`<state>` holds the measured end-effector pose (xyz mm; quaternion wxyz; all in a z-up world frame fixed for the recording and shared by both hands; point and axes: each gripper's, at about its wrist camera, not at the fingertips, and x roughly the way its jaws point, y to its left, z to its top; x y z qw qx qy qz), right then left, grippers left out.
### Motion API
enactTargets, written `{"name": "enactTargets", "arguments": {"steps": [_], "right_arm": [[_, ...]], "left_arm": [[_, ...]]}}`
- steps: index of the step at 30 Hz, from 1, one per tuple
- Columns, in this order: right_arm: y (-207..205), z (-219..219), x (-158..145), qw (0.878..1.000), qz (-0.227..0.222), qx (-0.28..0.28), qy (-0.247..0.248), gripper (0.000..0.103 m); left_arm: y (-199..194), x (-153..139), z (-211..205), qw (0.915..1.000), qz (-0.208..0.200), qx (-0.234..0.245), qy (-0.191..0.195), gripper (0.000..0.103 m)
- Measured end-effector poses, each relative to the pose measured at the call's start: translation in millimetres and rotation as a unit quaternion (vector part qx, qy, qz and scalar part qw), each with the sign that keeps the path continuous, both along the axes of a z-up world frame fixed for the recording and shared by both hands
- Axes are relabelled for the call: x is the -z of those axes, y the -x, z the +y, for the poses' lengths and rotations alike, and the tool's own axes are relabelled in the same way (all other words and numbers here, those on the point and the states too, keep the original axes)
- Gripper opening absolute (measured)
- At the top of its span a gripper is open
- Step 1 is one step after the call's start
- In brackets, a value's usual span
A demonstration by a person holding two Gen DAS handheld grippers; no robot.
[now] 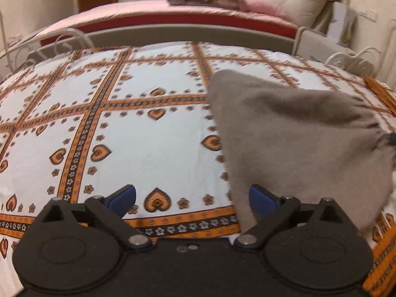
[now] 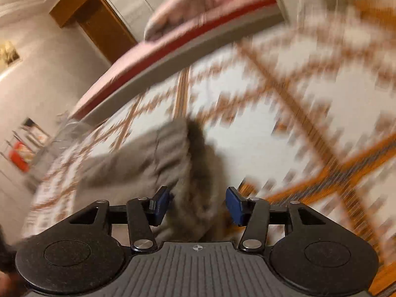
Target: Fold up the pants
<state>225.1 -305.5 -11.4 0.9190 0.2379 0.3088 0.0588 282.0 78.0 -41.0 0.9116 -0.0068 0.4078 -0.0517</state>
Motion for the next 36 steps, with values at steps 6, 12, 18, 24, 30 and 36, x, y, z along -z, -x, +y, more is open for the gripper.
{"name": "enactTargets", "arguments": {"steps": [6,12,18,24,30,36], "right_arm": [[-2,35,-21,0.994,-0.071,-0.062,0.063,0.052],[-35,84,-26,0.98,-0.089,-0.123,0.13,0.052],[-75,108,-13,0.976,-0.055,-0.156,0.141,0.052],[-97,100,8,0.979,0.006,-0.14,0.146,0.051],[-63,75,-20,0.983,-0.056,-0.1,0.145,0.088],[-50,7,0,0.996,0.026,-0.071,0.048,0.096]], "left_arm": [[-11,-23,-7,0.9957,-0.079,-0.016,0.045,0.087],[-33,-14,-41,0.9972,-0.067,0.027,0.022,0.088],[-43,-5,-55,0.9971,-0.057,0.051,-0.003,0.089],[-48,3,-56,0.997,-0.047,0.06,-0.013,0.093],[-41,-12,-29,0.9974,-0.044,0.051,0.026,0.091],[-39,-2,6,0.9945,-0.005,0.037,0.098,0.084]]}}
